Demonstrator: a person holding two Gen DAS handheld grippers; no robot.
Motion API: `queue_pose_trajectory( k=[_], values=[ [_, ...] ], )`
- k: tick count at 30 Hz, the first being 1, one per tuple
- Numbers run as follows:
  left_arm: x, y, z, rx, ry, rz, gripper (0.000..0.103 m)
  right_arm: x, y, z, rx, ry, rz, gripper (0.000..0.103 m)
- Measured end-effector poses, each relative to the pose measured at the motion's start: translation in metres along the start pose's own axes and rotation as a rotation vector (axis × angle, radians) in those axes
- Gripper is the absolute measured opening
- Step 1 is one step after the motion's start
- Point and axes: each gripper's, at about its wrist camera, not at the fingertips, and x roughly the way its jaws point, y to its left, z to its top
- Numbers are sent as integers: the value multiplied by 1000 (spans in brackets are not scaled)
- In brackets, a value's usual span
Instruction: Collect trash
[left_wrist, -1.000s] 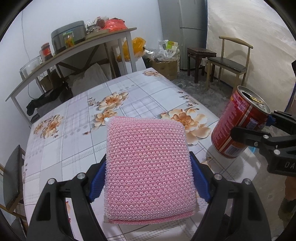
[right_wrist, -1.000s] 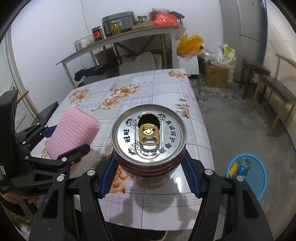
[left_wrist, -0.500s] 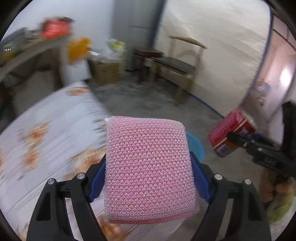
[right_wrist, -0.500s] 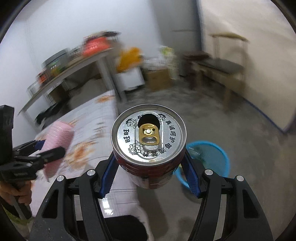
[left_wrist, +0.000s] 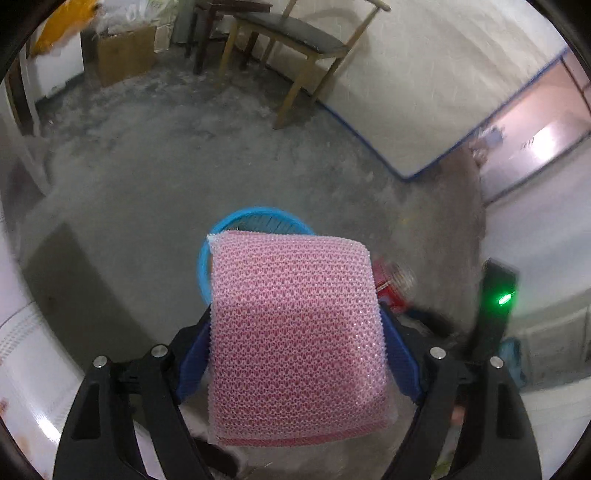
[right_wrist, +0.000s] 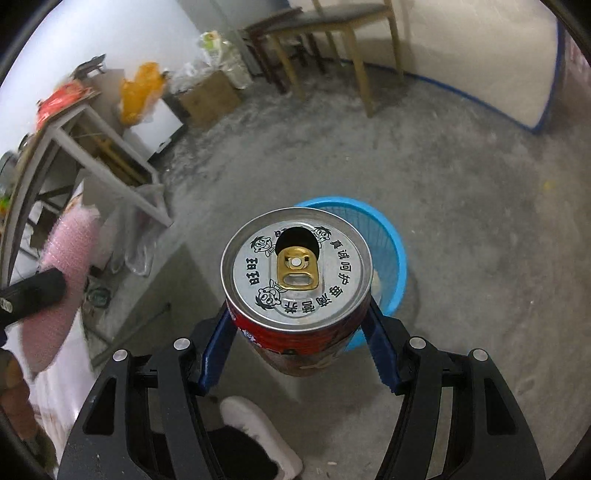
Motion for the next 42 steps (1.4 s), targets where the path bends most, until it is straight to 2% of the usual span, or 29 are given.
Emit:
queue_pose_trajectory(
  k=[3, 7, 9, 12, 17, 22, 25, 28, 30, 31, 35, 37, 39, 42],
  values=[
    [20, -2, 21, -69, -35, -9, 92, 20, -11, 11, 38, 1, -6, 74],
    [29, -4, 23, -97, -4, -41, 92, 23, -20, 6, 75, -4, -12, 75],
    [24, -7, 19, -74, -6, -51, 92, 19, -23, 0, 77, -5, -5, 75],
    [8, -10, 9, -30, -22, -40, 92, 7, -23, -13, 43, -22, -10, 75],
    [-42, -18, -19, 33, -87, -24, 92, -28, -14, -40, -25, -63, -9, 76],
    [-108, -29, -62, 69, -190, 29, 93, -84, 23, -79, -154, -145, 7, 89],
    [-157, -38, -107, 52, -306, 108, 97, -118, 58, -106, -279, -202, 26, 95],
    [-186, -42, -145, 46, -377, 175, 97, -148, 87, -131, -365, -254, 54, 95],
    [-208, -40, -178, 9, -424, 268, 97, -162, 97, -145, -392, -282, 61, 95],
    [-213, -39, -186, -6, -435, 297, 97, -169, 103, -152, -397, -300, 49, 95],
    [-234, -31, -239, -116, -484, 494, 97, -190, 119, -176, -441, -364, -37, 95],
    [-238, -28, -260, -131, -505, 555, 97, -197, 127, -187, -462, -398, -77, 95],
    [-241, -25, -284, -153, -515, 625, 97, -201, 130, -199, -461, -430, -83, 95],
    [-239, -16, -305, -204, -509, 701, 97, -202, 134, -207, -464, -427, -76, 95]
  ],
)
